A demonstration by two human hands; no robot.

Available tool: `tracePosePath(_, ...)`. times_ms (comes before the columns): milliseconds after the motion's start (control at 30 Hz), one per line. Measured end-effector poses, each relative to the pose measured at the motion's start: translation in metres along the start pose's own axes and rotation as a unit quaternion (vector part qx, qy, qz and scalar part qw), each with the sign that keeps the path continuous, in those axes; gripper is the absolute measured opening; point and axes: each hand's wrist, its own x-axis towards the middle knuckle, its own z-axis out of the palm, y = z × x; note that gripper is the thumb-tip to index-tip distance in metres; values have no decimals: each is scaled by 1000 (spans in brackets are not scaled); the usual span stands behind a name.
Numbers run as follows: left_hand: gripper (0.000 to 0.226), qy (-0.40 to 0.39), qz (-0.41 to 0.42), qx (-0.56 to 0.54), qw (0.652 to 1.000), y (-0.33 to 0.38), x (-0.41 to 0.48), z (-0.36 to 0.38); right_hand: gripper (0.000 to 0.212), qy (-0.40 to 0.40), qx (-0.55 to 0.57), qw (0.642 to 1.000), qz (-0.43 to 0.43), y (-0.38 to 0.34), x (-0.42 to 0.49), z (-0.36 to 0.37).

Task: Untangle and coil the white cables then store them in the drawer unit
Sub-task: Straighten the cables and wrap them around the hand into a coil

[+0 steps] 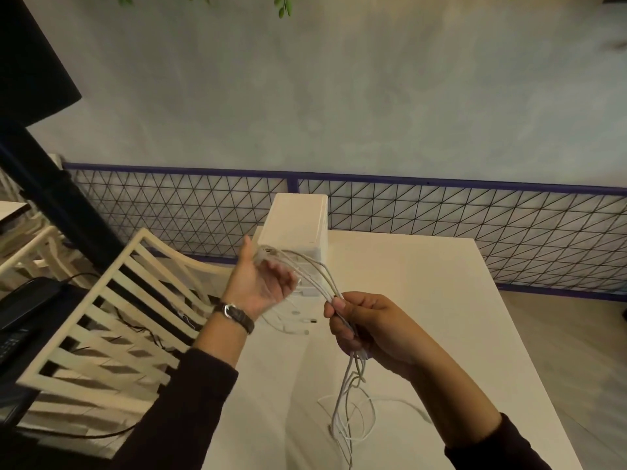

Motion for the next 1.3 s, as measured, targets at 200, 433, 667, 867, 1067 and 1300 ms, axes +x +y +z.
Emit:
tracePosePath(200, 100, -122, -106, 127, 979, -62, -27, -8, 23, 10, 9, 1000, -17, 4, 4, -5)
tracePosePath(433, 70, -117, 3, 375, 919, -69, -57, 41, 32, 7, -58, 998, -8, 6, 2, 7)
tracePosePath(667, 66, -93, 11, 285, 954, -57, -63, 56, 35, -32, -108, 993, 44, -2, -2, 5)
tracePosePath(867, 61, -78, -18, 141, 987, -52, -67, 76, 27, -38, -139, 989, 42, -18, 0, 3)
tracePosePath(1067, 60, -40, 5, 102, 994, -36, -59, 79, 19, -45, -179, 982, 37, -14, 0, -3)
tracePosePath(1300, 60, -24, 6, -47, 999, -14, -58, 83, 21, -53, -136, 989, 7, 1, -2, -1)
